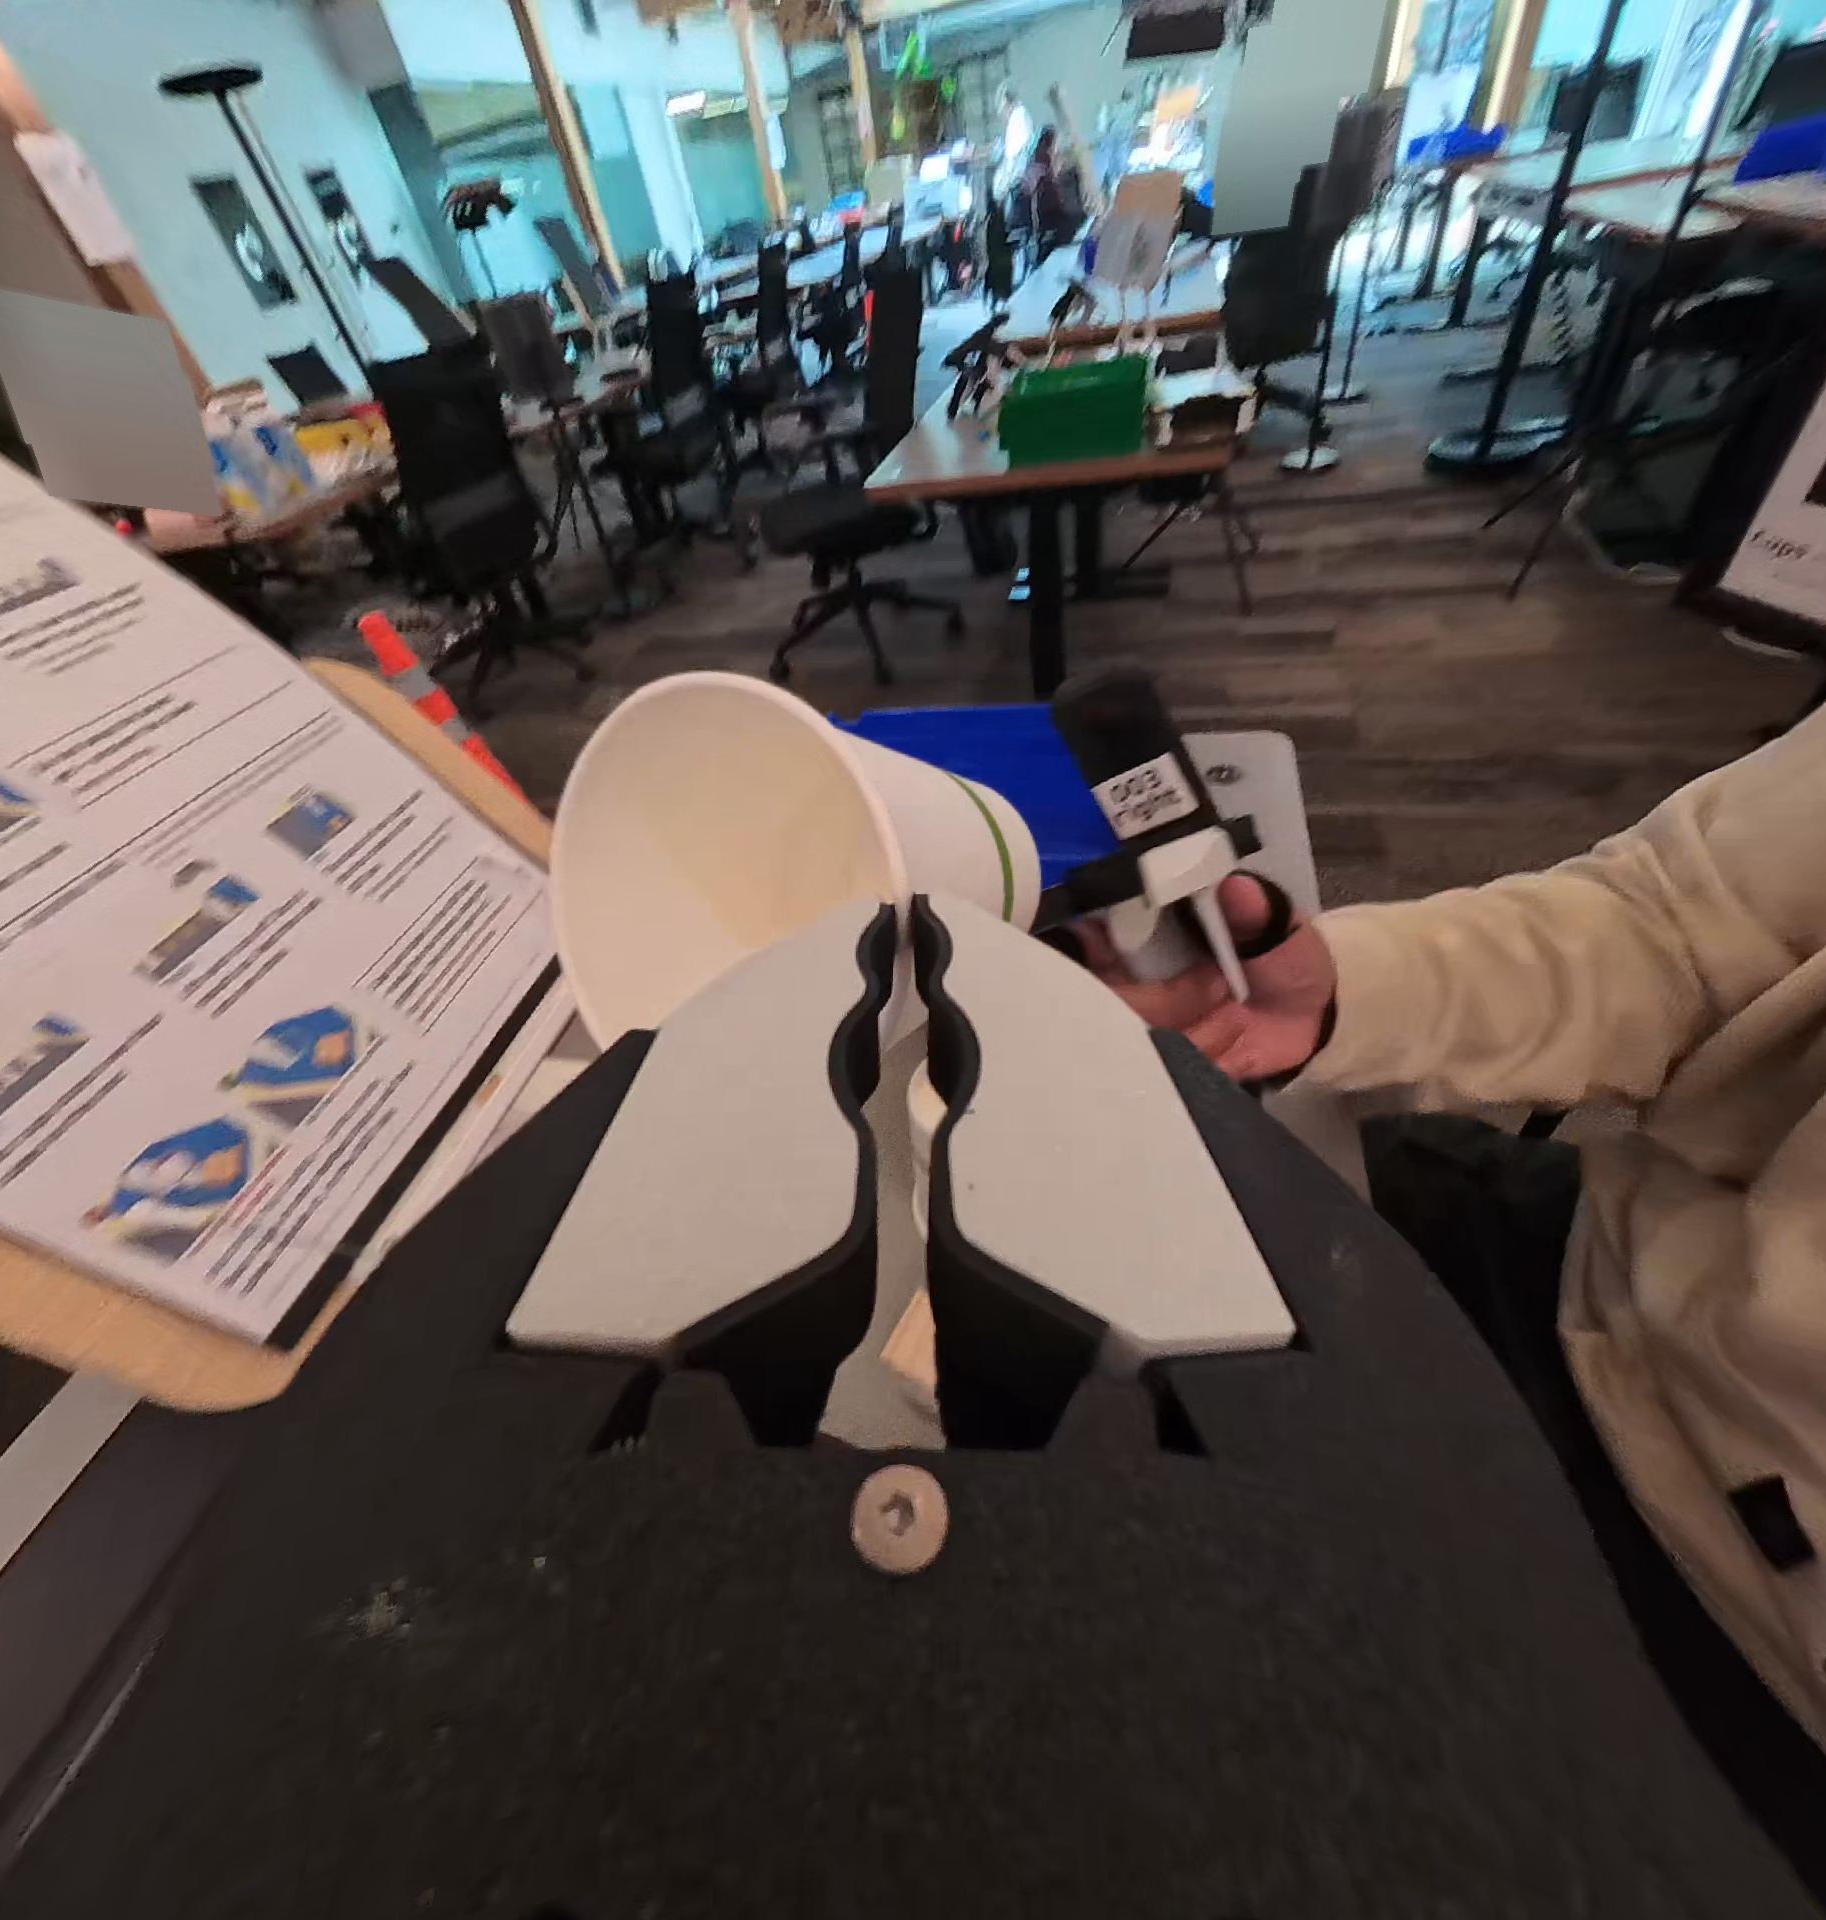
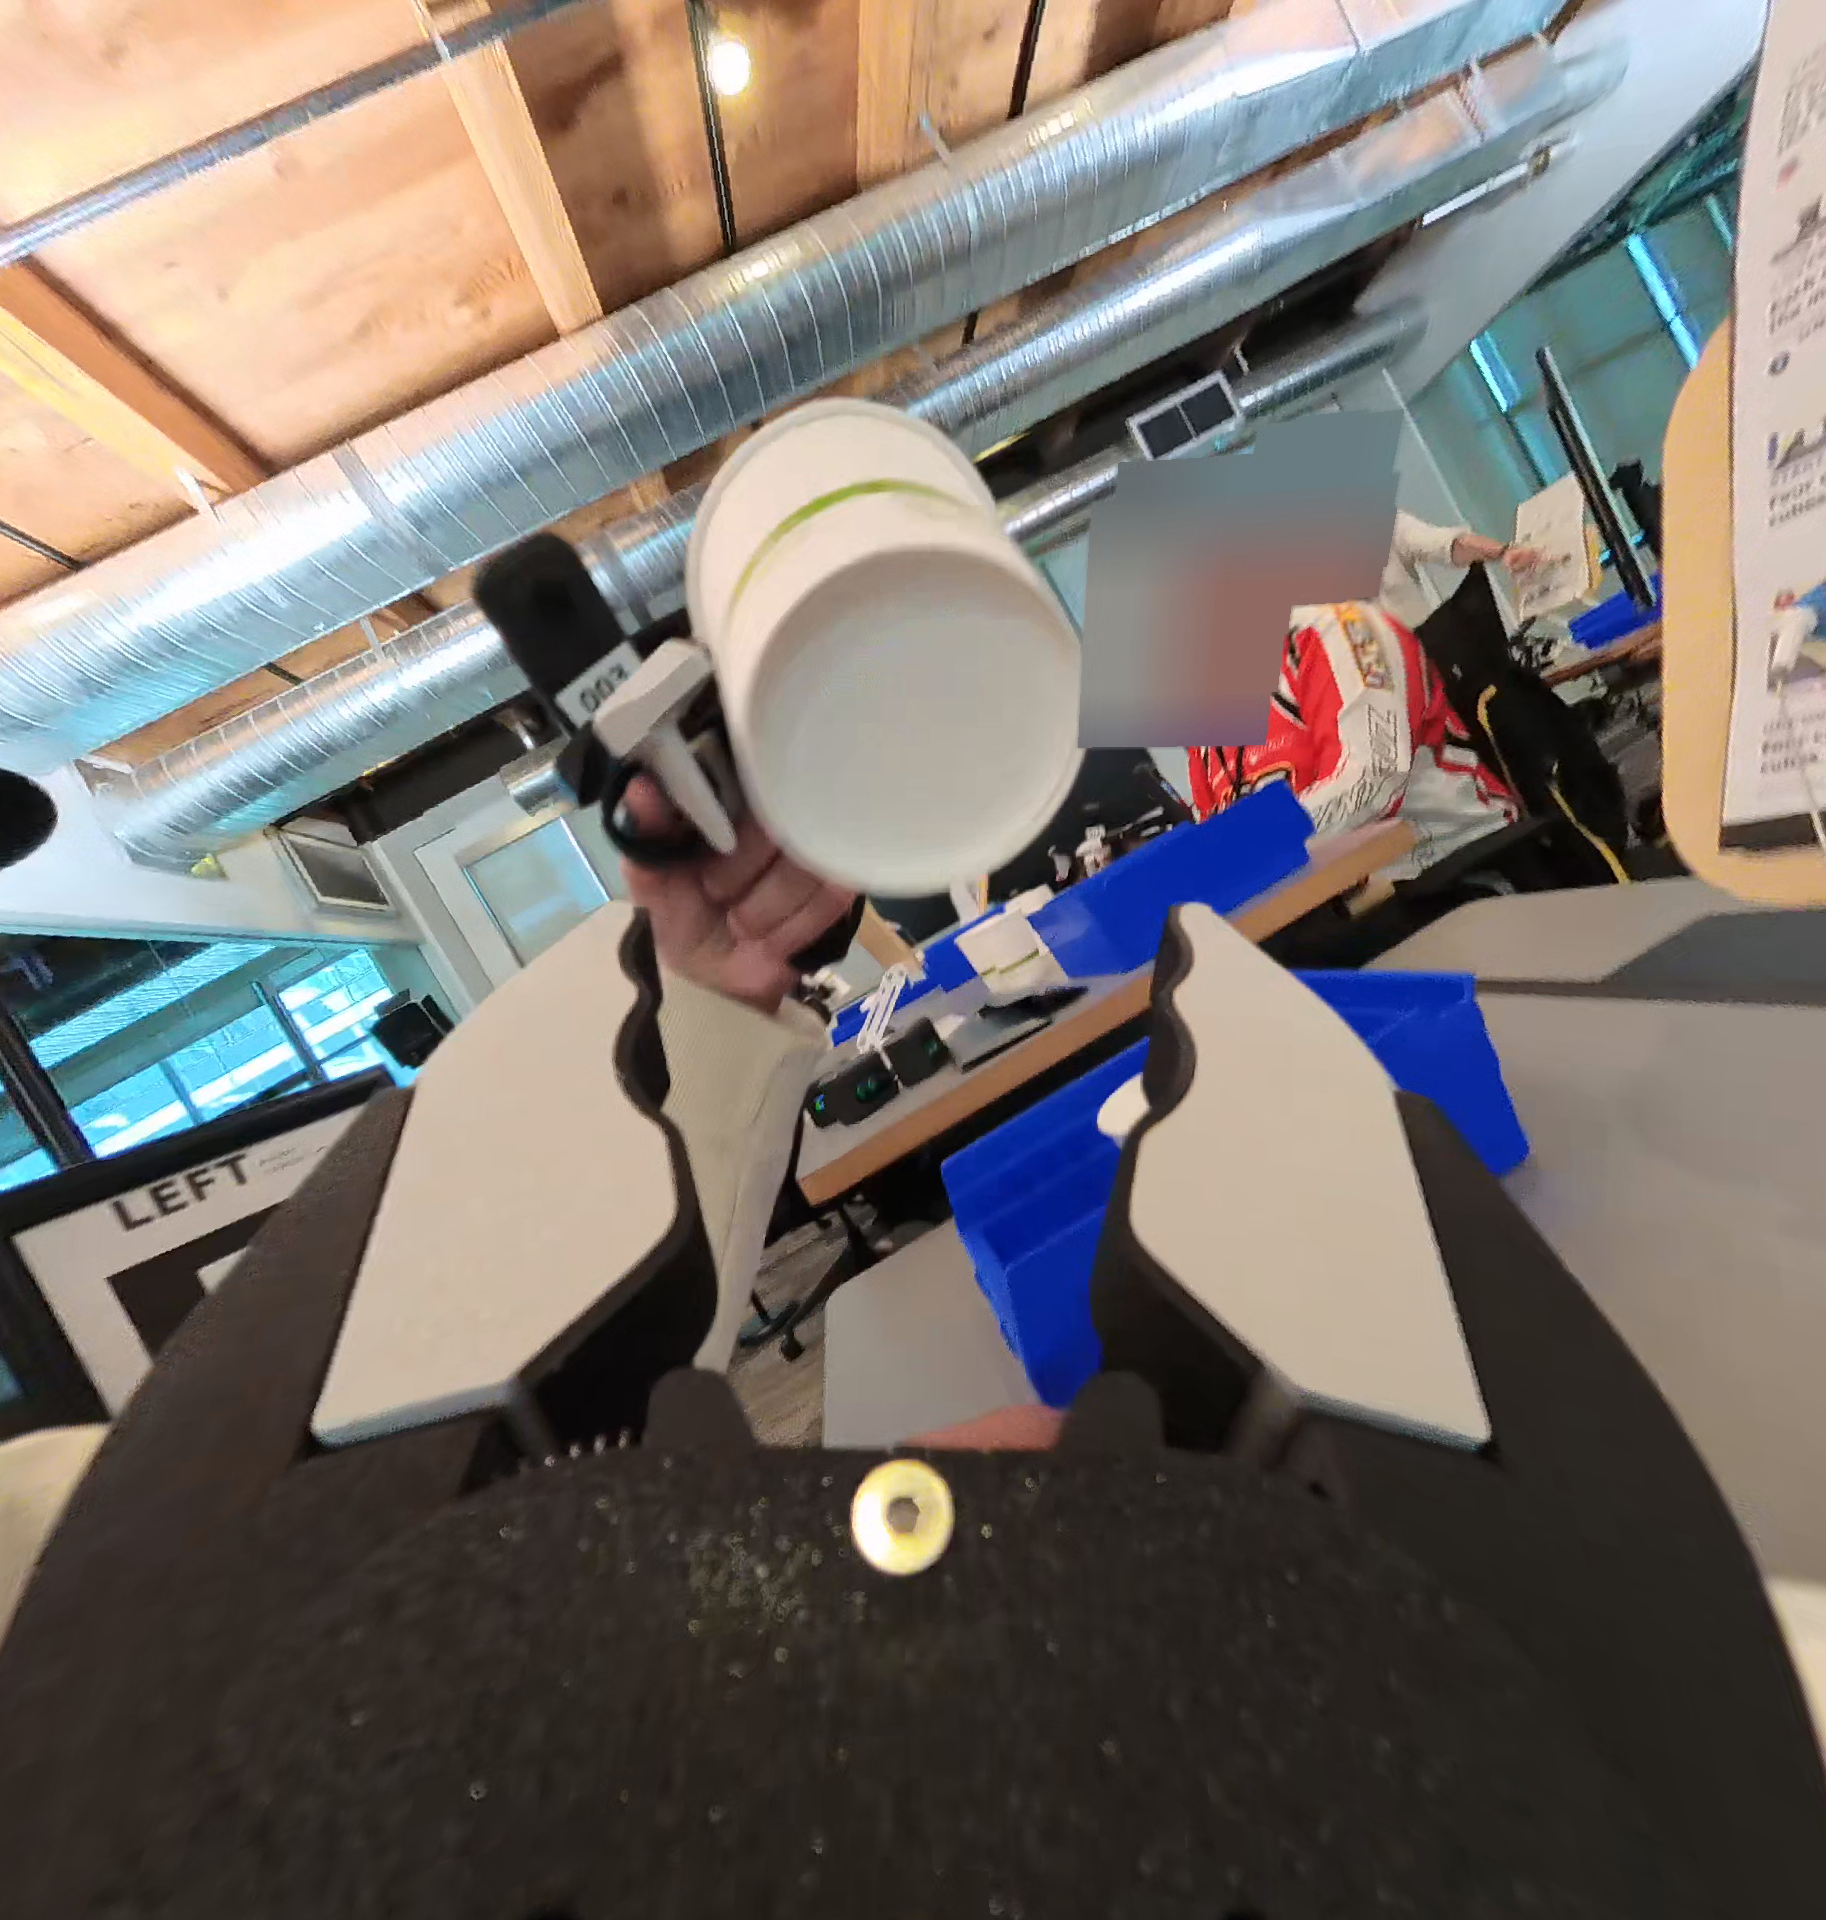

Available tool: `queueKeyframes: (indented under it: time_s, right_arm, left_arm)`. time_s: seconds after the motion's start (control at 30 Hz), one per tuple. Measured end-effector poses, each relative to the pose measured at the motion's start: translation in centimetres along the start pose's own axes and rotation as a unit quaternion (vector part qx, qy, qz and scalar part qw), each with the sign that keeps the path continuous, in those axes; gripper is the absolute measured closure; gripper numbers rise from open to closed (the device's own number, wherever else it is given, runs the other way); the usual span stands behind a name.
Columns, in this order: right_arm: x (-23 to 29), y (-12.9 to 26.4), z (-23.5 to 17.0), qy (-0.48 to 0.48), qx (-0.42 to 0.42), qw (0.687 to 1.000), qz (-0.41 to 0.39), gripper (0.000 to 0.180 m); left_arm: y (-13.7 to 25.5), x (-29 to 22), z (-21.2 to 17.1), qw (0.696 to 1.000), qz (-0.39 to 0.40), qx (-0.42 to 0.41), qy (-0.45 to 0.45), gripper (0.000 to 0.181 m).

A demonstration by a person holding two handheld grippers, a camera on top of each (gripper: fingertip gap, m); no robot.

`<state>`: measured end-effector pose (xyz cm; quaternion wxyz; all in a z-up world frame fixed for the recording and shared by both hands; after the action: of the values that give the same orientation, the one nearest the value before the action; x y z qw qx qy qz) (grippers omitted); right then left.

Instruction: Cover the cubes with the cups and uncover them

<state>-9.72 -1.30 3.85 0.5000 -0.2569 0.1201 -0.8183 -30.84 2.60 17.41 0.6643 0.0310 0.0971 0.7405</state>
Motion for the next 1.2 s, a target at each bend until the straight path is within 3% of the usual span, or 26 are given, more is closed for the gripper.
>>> queueKeyframes:
  time_s: [0.2,0.37,0.53,0.67,0.77,0.87,1.0,1.2]
  right_arm:
    - [-0.7,-0.1,1.6,0.03,-0.035,0.999,0.01,0.091]
    - [-1.2,1.3,1.6,0.038,0.018,0.999,0.011,0.1]
    - [-2.5,3.1,2.5,0.053,0.134,0.989,-0.039,0.101]
    - [-3.2,4.4,4.1,0.081,0.231,0.965,-0.09,0.101]
    - [-3.2,4.4,4.5,0.091,0.312,0.94,-0.105,0.101]
    - [-3.0,3.9,4.6,0.089,0.378,0.915,-0.111,0.1]
    - [-2.7,2.7,4.5,0.066,0.451,0.884,-0.103,0.1]
    - [-3.3,1.6,4.6,0.053,0.508,0.85,-0.133,0.1]
  left_arm:
    - [-3.6,-2.0,-2.0,0.999,-0.045,-0.029,0.007,0.178]
    - [-4.9,-2.2,-3.9,0.998,-0.052,-0.015,0.024,0.178]
    - [-3.5,-2.3,-5.5,0.996,0.068,0.056,-0.023,0.134]
    - [-2.5,-3.3,-5.4,0.971,0.18,0.124,-0.096,0.123]
    - [-4.0,-4.6,-5.2,0.942,0.223,0.184,-0.169,0.107]
    - [-6.9,-5.8,-5.6,0.93,0.202,0.222,-0.21,0.104]
    - [-10.5,-4.9,-6.8,0.935,0.157,0.254,-0.191,0.093]
    - [-14.4,-2.9,-8.6,0.928,0.155,0.285,-0.183,0.084]
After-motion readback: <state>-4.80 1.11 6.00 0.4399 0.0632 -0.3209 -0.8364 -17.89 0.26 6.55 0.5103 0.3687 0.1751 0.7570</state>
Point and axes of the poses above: each gripper's, where its closed fingertips meet, y back along the fingers, z out of its top, x = y × z across the jaws, the point moved 8 cm from there along y, back along the fingers, and after that the axes turned 14 degrees about y, right-handed, at the moved point
